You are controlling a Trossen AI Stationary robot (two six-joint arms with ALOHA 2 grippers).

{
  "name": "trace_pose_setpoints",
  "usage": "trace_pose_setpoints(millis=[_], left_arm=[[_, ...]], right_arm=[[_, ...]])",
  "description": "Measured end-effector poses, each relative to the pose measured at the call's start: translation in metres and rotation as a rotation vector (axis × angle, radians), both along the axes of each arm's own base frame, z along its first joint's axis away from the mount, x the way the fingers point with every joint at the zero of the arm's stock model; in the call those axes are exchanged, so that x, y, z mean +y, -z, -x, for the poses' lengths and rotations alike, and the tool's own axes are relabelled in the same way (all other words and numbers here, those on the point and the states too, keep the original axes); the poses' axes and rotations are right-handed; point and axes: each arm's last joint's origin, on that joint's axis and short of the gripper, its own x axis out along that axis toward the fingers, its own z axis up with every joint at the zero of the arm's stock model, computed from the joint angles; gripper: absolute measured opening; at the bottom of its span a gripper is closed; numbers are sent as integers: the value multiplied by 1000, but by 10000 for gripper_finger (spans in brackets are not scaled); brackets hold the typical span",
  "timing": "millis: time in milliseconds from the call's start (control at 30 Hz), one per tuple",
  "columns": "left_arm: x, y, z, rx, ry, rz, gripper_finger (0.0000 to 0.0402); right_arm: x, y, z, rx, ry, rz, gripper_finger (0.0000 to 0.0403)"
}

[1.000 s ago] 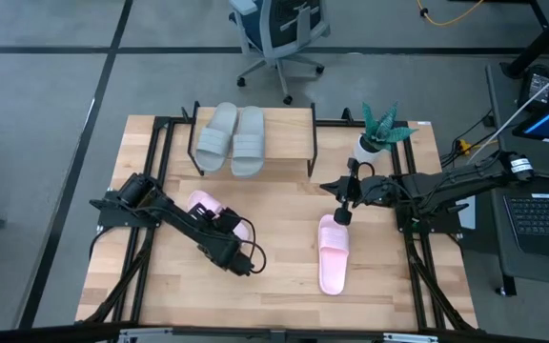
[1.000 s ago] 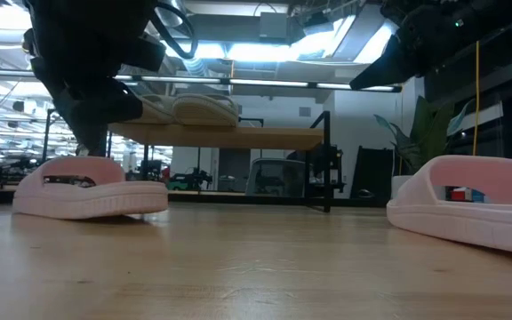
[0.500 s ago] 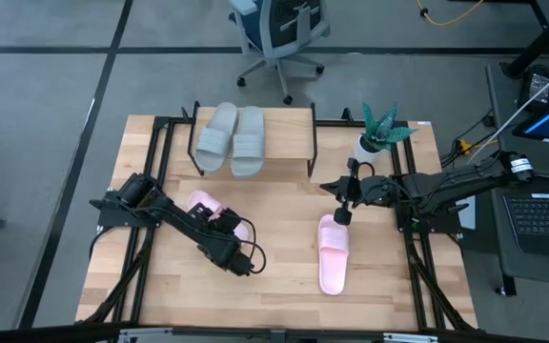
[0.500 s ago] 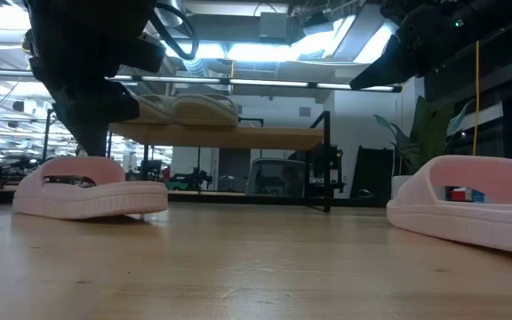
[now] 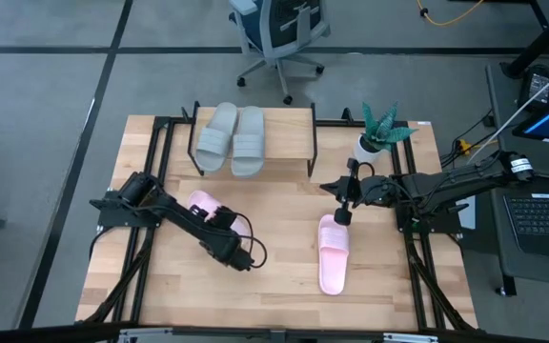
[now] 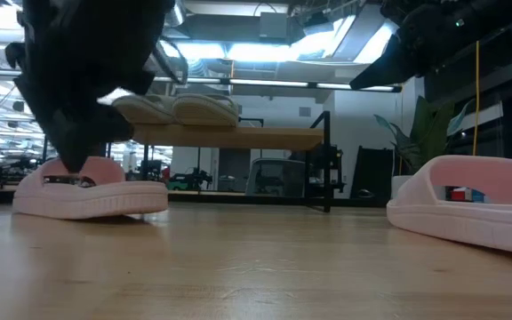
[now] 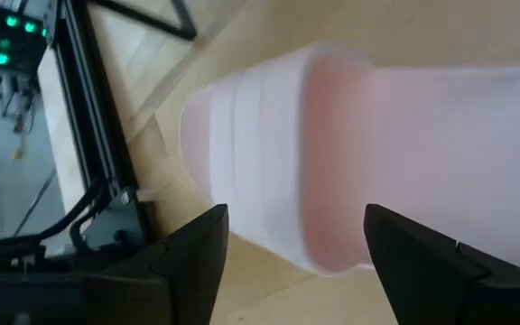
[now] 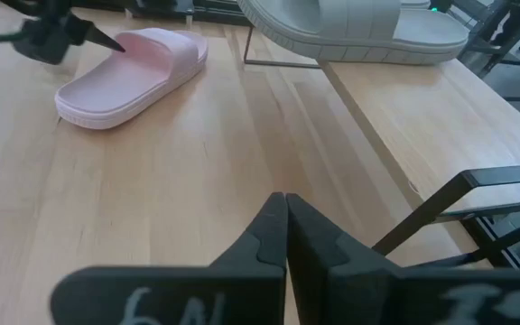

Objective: Pick and place slides into the shelf
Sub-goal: Put the left pink slipper on the shelf

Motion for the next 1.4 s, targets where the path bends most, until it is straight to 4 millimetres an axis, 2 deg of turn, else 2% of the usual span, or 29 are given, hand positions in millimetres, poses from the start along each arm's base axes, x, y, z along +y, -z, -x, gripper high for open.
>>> trace_pose_setpoints(millis=[133, 533, 1000, 1400], left_arm=[[6, 7, 3, 10, -32, -3, 250], [10, 7, 3, 24, -51, -4, 242], [10, 7, 4, 41, -59, 1, 152], [9, 7, 4, 58, -47, 21, 116]], right_arm=[[1, 0, 0, 2, -20, -10, 4], [1, 0, 0, 3, -22, -7, 4], [1, 0, 0, 3, -23, -7, 4], [1, 0, 0, 3, -23, -8, 4]])
